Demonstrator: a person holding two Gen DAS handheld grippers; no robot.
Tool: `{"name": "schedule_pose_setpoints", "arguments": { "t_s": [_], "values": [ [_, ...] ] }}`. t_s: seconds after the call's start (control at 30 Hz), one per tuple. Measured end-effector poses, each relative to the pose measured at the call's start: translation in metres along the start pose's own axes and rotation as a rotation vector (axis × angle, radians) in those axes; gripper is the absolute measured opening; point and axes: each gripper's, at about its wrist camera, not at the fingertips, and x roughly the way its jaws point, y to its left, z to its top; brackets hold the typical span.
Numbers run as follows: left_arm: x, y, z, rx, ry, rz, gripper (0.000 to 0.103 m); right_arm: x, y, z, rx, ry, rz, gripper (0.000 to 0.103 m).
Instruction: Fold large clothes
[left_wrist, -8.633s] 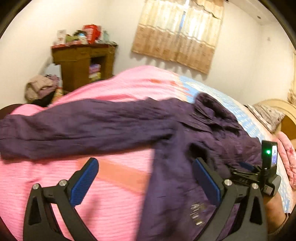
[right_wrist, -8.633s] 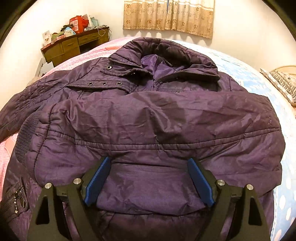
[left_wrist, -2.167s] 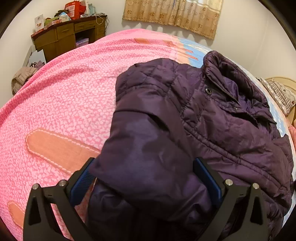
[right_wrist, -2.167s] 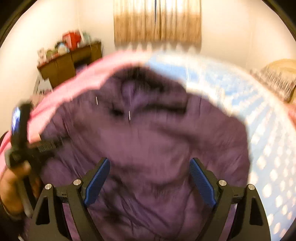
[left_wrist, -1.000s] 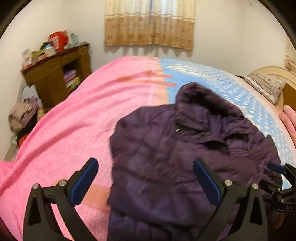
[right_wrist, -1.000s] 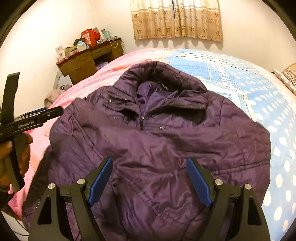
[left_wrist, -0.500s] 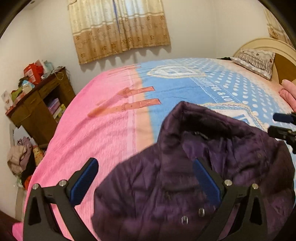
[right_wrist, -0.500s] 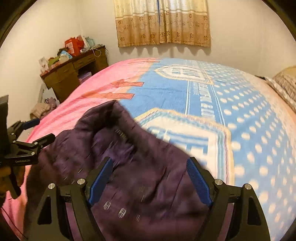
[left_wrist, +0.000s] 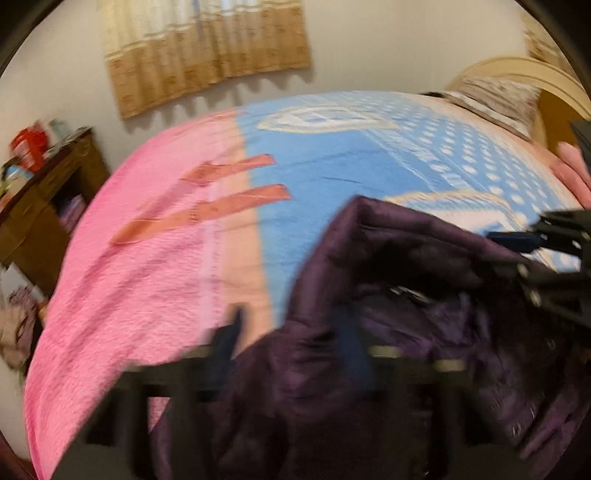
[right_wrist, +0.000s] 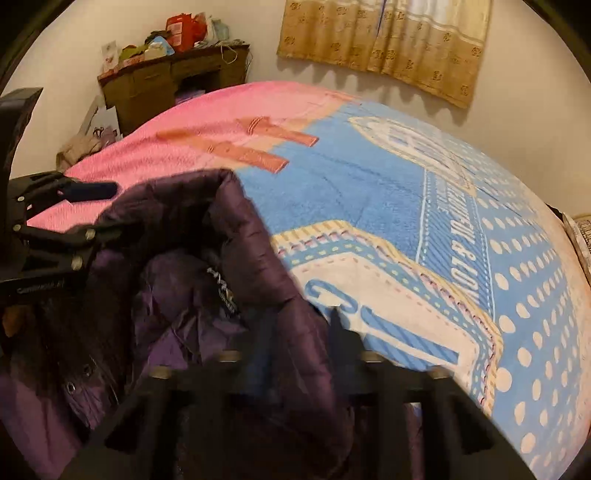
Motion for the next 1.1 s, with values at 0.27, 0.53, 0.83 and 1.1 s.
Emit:
{"name": "schedule_pose_setpoints", "arguments": {
  "t_s": [0.27,0.53,0.83,1.1],
  "values": [
    [-0.060,-0.007,-0.036,0.194,-0.138,-0.036,0.011,-0.045,-0.012,-0.036,-0.014,-0.033,0.018,0.012],
    [-0.065,-0.039,-0.102,0.577,-0.147,0.084,0.011,-0.035,-0.007,-0.079,-0.047,0.068,0.020,0.012],
    [-0.055,-0.052,-0.120,0.657,-0.154,0.135,0.011,-0.050,-0.018,-0.079,-0.025,0.162,0.004,0.012],
    [-0.055,-0.045,-0.123,0.652,-0.177,0.129,0.010,-0.074,-0.022,-0.013,0.255,-0.077,0.106,0.080]
  ]
}}
